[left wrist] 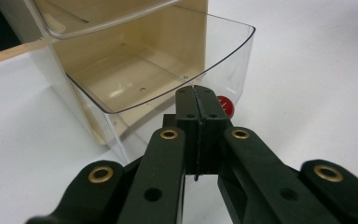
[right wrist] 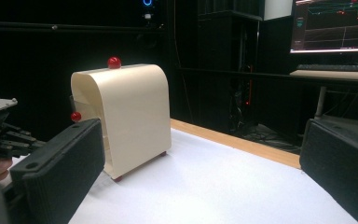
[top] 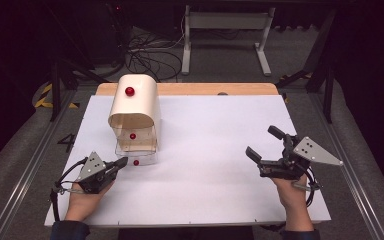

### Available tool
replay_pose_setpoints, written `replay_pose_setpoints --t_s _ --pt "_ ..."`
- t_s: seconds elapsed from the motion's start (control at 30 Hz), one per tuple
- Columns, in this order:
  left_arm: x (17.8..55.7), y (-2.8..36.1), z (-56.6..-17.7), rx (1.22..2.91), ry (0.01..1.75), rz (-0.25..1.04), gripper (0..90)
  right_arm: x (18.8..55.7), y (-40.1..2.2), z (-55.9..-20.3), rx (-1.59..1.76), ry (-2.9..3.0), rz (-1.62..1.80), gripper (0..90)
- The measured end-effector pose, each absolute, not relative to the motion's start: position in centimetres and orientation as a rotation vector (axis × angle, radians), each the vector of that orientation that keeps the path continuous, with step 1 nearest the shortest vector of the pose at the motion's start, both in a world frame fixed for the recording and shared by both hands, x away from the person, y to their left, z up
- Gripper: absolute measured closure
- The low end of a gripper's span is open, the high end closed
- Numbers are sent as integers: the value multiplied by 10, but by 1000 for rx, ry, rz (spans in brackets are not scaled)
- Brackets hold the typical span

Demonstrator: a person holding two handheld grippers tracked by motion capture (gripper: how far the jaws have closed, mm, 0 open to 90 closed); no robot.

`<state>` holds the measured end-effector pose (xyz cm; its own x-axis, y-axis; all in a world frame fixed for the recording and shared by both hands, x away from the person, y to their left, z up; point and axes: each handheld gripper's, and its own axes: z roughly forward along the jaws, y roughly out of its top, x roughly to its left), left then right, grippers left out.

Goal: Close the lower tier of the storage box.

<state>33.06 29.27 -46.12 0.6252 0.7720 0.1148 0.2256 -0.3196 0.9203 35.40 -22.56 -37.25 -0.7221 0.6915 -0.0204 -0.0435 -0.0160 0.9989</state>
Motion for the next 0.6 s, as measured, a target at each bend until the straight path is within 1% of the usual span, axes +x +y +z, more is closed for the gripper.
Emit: replay_pose_setpoints --t_s 0.6 --pt "336 295 -462 1836 824 693 895 354 -226 -373 672 1731 1782 5"
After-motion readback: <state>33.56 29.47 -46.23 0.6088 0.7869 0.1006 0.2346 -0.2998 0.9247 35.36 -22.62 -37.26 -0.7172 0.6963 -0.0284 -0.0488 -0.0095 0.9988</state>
